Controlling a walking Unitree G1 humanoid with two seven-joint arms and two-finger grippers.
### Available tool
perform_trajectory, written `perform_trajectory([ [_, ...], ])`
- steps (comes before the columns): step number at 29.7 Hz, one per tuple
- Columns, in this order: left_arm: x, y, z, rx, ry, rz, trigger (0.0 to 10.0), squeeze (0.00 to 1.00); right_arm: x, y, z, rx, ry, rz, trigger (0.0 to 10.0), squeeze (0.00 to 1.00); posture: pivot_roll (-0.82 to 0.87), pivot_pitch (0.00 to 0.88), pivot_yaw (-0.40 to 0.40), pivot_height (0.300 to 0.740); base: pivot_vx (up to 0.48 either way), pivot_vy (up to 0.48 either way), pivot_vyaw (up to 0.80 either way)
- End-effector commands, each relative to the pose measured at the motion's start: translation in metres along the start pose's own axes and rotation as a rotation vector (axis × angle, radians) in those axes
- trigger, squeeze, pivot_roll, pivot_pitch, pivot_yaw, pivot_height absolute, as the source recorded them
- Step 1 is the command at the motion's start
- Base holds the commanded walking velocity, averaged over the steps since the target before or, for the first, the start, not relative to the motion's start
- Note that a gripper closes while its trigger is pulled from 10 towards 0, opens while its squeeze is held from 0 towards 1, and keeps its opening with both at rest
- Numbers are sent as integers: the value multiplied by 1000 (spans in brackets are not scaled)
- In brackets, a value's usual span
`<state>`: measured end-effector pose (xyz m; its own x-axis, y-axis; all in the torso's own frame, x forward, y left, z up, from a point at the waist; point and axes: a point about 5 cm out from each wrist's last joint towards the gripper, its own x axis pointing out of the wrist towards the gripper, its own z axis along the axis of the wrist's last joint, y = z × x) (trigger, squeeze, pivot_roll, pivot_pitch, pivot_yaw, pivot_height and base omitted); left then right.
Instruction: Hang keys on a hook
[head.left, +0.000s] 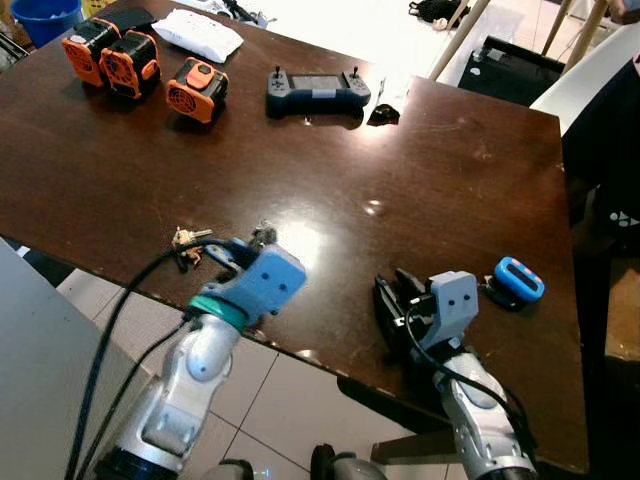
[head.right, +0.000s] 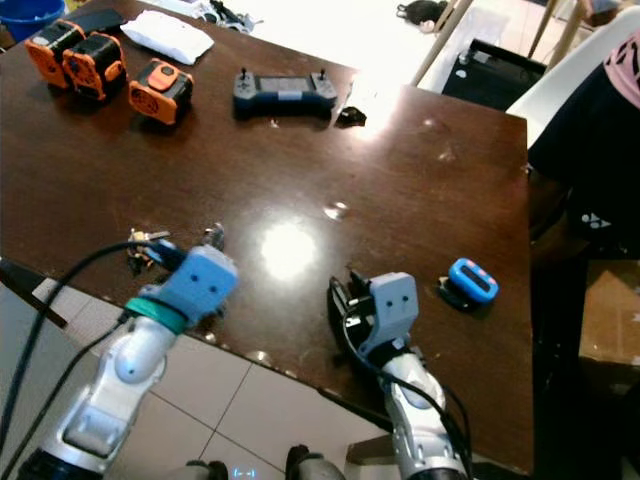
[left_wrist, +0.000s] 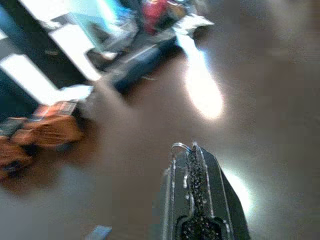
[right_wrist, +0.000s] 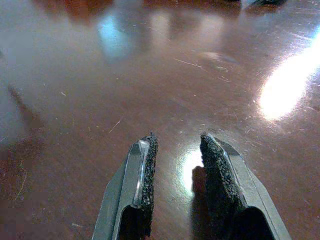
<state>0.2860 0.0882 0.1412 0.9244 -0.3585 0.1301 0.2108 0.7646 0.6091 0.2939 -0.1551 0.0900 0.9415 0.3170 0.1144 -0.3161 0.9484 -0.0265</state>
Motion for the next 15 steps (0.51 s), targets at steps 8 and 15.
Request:
perform_trajectory([
  [8, -2, -9, -10, -2, 63, -17, 10000, 1000, -13, 0, -17, 8, 86, -14, 10000, 0, -44, 177, -15, 740, 0, 0, 0],
  [15, -11, -5, -18, -100, 103, -69, 10000, 0, -16, 0, -20, 10, 97, -16, 10000, 0, -39, 175, -9, 740, 0, 0, 0],
])
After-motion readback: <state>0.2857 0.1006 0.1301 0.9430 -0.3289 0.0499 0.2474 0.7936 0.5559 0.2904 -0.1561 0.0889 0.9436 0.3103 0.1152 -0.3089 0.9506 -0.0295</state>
